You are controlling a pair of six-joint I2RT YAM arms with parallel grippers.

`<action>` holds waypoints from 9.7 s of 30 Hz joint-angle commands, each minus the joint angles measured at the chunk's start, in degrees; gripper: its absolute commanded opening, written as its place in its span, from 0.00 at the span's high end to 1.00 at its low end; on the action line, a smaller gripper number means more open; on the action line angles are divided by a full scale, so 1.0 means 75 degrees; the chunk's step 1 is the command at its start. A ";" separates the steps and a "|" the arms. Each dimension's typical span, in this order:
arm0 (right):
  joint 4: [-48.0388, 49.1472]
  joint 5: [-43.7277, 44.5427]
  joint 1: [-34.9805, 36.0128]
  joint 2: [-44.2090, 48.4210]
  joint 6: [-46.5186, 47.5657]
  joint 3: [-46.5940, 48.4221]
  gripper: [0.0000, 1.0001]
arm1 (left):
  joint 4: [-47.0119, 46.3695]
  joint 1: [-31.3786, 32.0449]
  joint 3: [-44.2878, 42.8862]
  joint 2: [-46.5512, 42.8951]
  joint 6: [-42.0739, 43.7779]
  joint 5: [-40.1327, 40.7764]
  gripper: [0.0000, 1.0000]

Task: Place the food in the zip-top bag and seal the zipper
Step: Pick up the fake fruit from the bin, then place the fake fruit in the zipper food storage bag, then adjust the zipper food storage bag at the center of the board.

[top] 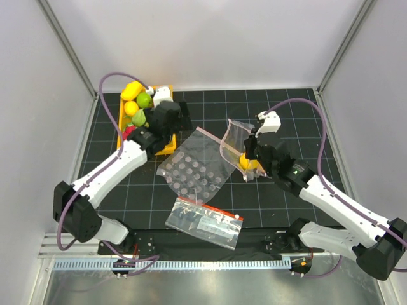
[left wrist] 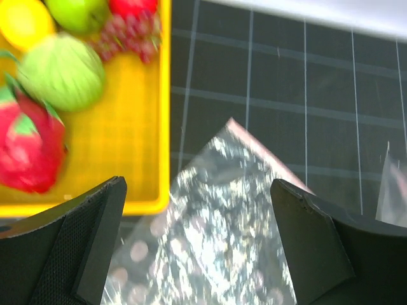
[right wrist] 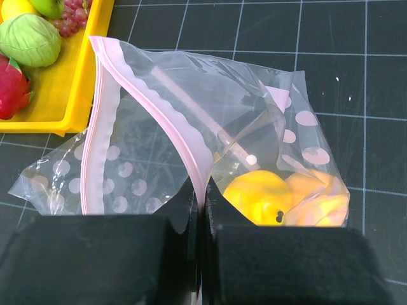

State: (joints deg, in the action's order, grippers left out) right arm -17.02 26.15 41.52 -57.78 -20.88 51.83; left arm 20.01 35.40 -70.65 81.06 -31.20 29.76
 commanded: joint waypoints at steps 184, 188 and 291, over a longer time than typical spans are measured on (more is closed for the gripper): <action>0.0159 0.0851 0.0031 0.1319 0.0312 0.0261 0.99 | -0.2141 0.1948 0.0936 -0.1561 0.0527 -0.4180 1.00; 0.0042 0.0475 0.0031 0.0897 0.0335 0.0366 0.99 | -0.2292 0.1937 0.1321 -0.1901 0.0667 -0.4026 0.99; 0.0909 0.0064 0.0113 0.0696 -0.0110 -0.0302 0.99 | -0.0242 -0.3277 -0.2799 0.2605 0.3444 -0.0898 0.00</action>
State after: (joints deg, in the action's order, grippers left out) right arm -13.65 25.76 42.06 -52.14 -21.34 49.74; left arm 17.76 12.84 -87.64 95.68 -12.01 23.99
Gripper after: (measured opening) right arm 0.043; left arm 0.996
